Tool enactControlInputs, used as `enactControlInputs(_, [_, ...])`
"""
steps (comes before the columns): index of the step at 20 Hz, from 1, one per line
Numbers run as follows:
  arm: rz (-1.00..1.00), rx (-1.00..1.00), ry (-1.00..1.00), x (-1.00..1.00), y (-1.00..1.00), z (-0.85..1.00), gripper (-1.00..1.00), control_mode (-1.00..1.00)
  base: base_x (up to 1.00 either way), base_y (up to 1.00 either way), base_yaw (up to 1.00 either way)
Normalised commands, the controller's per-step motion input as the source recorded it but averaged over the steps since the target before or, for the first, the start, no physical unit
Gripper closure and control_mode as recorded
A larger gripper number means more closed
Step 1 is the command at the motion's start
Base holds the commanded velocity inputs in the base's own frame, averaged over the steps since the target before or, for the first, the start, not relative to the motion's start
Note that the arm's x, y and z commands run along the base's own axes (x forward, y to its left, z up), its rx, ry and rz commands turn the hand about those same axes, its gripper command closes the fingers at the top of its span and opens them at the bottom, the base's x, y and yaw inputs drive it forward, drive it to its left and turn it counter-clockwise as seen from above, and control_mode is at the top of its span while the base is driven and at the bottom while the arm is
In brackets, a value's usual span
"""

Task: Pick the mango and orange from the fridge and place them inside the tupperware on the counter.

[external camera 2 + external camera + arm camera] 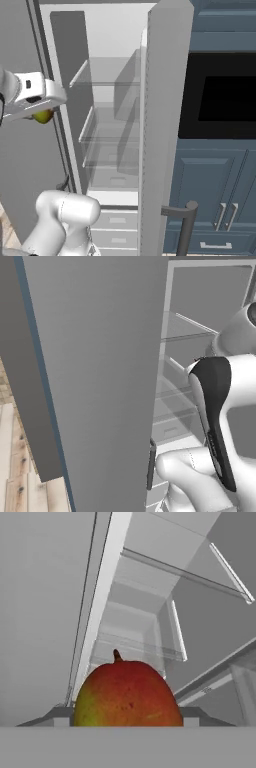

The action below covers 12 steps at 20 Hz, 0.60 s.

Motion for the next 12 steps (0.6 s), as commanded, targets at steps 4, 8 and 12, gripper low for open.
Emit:
enactControlInputs(4, [0.00,0.00,0.00,-0.20,0.10,-0.03,1.00,1.00,-0.47,0.51,0.18])
enactControlInputs(8, [0.00,0.00,0.00,0.00,0.00,0.00,1.00,1.00,-0.40,0.95,0.65])
enactControlInputs(12, [0.00,0.00,0.00,0.00,0.00,0.00,1.00,1.00,-0.23,1.00,0.97])
